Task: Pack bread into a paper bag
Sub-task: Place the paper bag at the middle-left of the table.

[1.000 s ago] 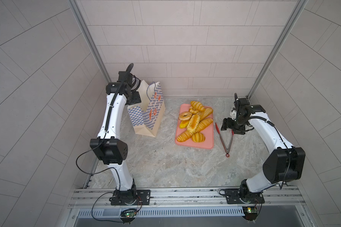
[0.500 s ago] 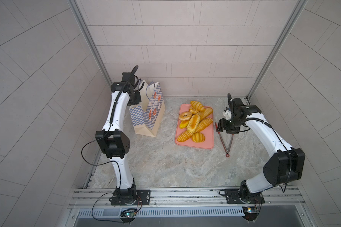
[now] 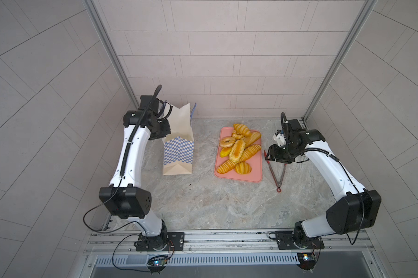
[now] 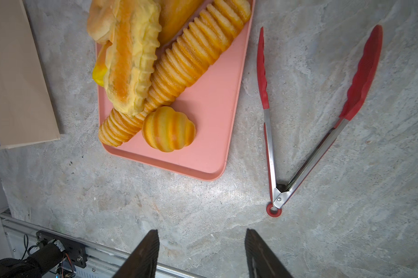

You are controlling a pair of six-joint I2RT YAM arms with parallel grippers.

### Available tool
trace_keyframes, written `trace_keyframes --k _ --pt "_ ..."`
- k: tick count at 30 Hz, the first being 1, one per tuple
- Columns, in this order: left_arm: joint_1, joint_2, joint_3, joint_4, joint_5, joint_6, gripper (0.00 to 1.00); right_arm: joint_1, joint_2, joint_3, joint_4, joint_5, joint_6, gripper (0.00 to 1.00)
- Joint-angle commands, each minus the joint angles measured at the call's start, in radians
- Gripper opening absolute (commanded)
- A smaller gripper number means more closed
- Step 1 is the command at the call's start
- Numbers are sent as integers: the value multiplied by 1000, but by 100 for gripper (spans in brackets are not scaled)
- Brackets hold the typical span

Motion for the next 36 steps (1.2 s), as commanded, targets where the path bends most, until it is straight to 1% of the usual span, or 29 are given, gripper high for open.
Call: trace_keyframes --k 1,7,10,13,18,23,24,25,28,30,32,33,34,36 --pt "6 -96 -93 -20 47 -34 0 9 -50 4 -14 -10 -6 61" --pt "6 -266 -284 27 153 -129 0 16 -97 -28 -20 -10 -10 63" --pt "6 -331 -338 43 193 -175 0 20 -122 -48 -22 -15 -5 63" --pt "6 -371 -362 34 221 -189 0 26 -149 -68 -21 -15 -3 63" --pt "6 -410 -424 23 232 -182 0 30 -198 -97 -24 -9 5 64" --pt "6 -438 -487 35 258 -187 0 29 -236 -119 -33 10 10 67" --pt "6 -442 -494 34 256 -186 2 29 -243 -120 -33 18 9 68" --pt "6 -445 -497 30 253 -186 9 29 -249 -122 -33 25 10 69" --pt "6 -449 -474 0 226 -183 48 29 -271 -129 -29 61 19 74" --pt "7 -452 -440 -27 199 -188 64 29 -286 -129 -31 108 22 79" --pt "8 -459 -417 -43 169 -208 75 30 -296 -124 -40 165 27 85" --pt "7 -460 -404 -54 148 -224 78 29 -298 -121 -47 198 34 94" --pt "8 -465 -393 -64 130 -238 79 30 -301 -117 -50 217 40 99" --pt "8 -480 -368 -80 87 -271 80 29 -312 -126 -44 276 67 99"
